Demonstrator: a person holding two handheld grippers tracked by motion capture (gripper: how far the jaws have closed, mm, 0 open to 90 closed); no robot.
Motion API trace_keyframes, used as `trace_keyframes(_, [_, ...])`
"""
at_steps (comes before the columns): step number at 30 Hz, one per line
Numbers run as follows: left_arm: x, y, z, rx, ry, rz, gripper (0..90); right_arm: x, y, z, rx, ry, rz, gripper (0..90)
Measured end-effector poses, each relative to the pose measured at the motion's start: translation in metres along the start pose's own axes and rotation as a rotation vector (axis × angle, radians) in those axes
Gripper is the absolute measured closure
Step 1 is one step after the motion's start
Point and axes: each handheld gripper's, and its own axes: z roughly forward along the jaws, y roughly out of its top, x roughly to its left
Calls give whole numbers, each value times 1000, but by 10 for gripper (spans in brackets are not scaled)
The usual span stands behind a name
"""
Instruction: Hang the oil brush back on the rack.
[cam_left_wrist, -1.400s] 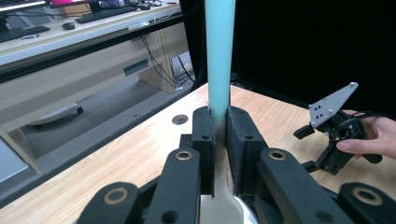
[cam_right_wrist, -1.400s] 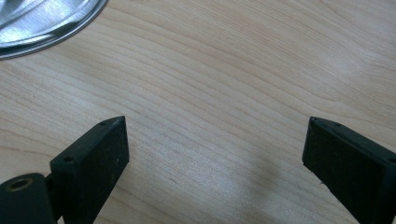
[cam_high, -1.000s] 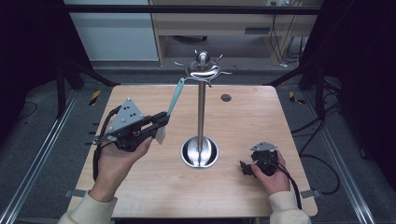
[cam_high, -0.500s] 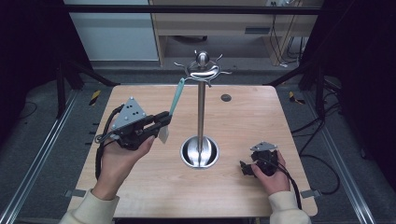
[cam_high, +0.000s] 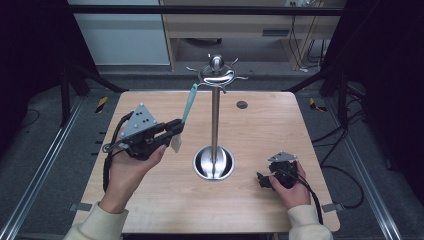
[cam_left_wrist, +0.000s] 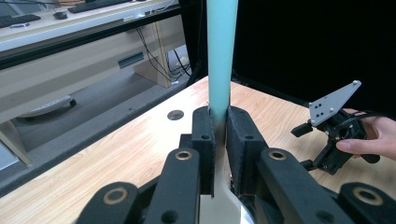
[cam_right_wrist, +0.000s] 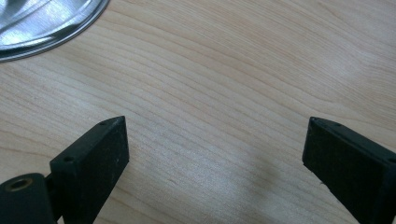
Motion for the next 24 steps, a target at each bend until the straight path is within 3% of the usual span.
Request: trace_keyframes(24, [3,2,7,9,-9,-12,808,-1,0,0,-4,0,1,78])
